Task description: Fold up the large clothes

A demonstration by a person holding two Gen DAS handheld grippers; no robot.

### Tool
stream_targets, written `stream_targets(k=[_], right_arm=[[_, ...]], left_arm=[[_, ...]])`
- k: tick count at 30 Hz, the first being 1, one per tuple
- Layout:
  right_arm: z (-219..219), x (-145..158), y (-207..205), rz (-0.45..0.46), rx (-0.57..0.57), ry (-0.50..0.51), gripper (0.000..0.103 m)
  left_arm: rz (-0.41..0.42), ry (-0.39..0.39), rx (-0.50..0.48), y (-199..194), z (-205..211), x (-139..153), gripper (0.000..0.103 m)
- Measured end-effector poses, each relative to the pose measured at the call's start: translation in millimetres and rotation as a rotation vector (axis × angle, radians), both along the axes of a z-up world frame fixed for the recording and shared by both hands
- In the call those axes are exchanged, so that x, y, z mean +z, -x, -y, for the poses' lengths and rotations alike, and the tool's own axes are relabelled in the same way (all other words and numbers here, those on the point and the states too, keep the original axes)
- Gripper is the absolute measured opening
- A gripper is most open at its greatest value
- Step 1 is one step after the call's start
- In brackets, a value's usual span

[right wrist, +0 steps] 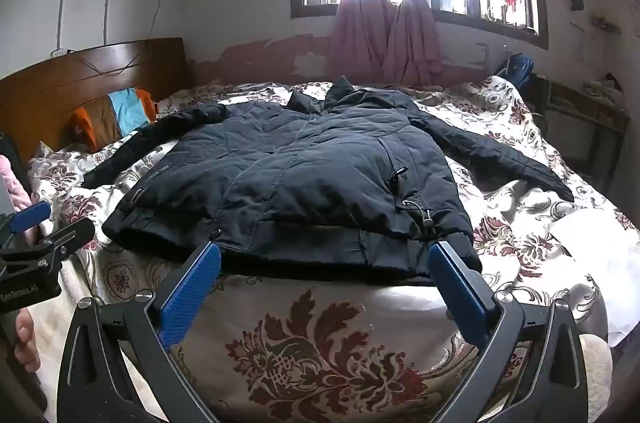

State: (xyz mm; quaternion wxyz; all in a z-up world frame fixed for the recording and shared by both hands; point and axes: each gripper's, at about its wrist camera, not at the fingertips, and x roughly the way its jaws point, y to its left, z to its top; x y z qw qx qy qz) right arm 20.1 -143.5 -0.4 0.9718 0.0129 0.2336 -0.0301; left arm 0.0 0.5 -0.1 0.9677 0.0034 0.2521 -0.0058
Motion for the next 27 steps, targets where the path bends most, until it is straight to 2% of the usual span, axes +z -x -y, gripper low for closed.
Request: stream_targets(k=[27], right_arm=[[0.8, -0.7, -0.4, -0.011, -0.001, 0.001, 0.102]], left_arm=[[0.007, -0.007, -0.002, 2.2, -2.0, 0.9, 0.103]])
